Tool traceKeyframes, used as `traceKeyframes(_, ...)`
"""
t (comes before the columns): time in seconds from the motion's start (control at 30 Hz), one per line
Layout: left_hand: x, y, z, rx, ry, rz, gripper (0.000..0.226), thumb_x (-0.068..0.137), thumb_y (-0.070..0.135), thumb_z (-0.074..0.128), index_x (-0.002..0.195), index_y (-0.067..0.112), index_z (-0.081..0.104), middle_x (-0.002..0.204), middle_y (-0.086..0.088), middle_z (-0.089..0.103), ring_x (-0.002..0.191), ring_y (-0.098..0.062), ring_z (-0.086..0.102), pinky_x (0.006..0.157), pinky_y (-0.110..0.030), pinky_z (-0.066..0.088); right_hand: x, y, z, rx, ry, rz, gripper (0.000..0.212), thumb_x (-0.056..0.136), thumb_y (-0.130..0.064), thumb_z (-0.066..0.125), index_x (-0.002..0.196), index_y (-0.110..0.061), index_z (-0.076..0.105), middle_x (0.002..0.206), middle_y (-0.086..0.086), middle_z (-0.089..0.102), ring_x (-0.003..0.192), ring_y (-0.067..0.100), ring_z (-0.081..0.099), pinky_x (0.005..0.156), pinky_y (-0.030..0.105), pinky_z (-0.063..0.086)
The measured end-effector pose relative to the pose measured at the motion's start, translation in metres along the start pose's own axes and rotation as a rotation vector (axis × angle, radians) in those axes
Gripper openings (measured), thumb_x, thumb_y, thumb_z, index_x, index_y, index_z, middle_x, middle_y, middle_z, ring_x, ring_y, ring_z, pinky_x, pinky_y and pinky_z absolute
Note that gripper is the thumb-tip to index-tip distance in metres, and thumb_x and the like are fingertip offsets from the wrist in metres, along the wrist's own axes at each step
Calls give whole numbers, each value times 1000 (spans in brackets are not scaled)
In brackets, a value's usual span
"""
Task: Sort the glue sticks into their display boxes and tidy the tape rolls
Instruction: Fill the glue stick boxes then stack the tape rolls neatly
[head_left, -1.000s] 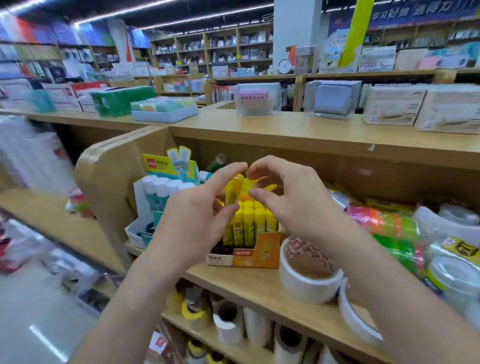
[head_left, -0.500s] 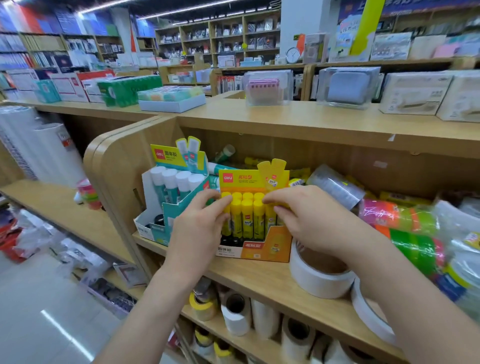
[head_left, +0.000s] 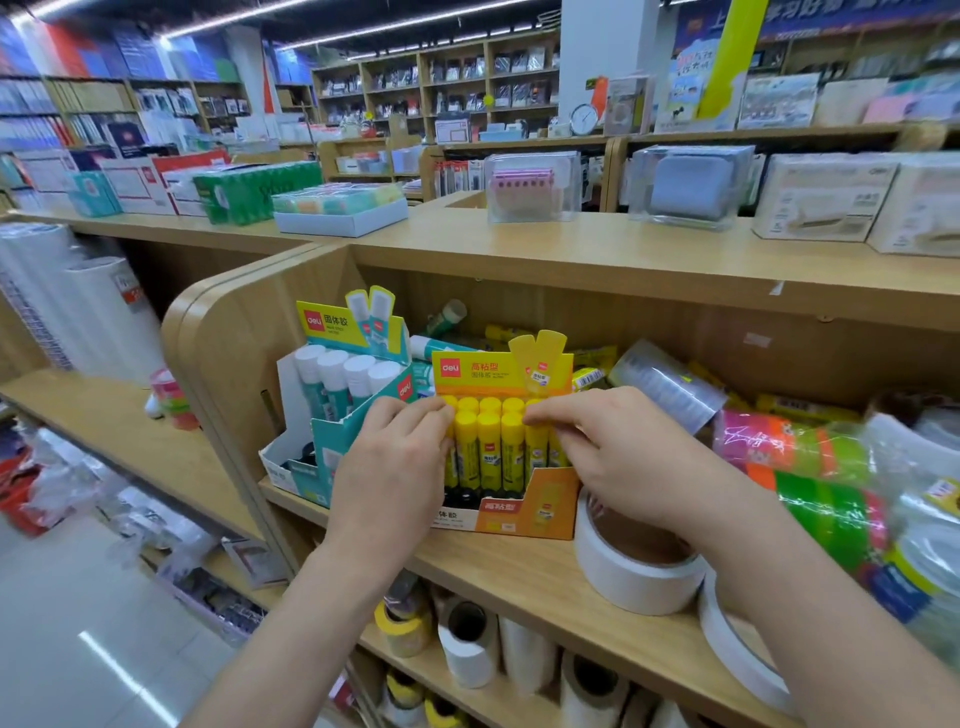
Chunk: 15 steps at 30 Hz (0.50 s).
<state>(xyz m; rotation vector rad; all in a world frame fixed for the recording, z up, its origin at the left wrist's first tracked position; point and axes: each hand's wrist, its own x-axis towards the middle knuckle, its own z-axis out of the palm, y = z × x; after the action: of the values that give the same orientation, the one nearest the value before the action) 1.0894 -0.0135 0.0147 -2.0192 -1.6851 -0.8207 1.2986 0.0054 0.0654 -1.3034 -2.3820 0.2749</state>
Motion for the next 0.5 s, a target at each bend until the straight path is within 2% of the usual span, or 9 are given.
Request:
traceKeyframes(0.1,2,6,-6,37,-15,-20,26,86,23,68,110,14,67,108,-2,69,100,-24,58,77,-39,55,-2,1,0,39,8,20,36,100,-17,41,128,-30,60,127,-5,63,110,14,58,92,33,48)
traceKeyframes(0.23,10,20,-5,-15,-42,76,42,87,33,64,127,21,60,125,-1,63,116,-26,56,92,-41,50,-4,0,1,86,19,13,37,99,-13,43,128,-28,61,127,-4,64,115,14,56,97,32,45)
traceKeyframes(0.37,14,25,3,-132,-115,125,46,85,25,70,129,29,59,129,5,62,119,-20,57,92,-39,51,-7,0,1,121,9,-4,39,98,-13,46,132,-27,59,129,-8,63,117,9,55,96,16,39)
traceKeyframes(0.5,17,17,5,-204,-125,115,45,80,16,75,122,29,65,122,9,65,117,-16,59,96,-32,45,-14,1,-2,261,-26,16,36,98,-17,48,129,-31,60,126,-14,62,116,0,53,98,17,41)
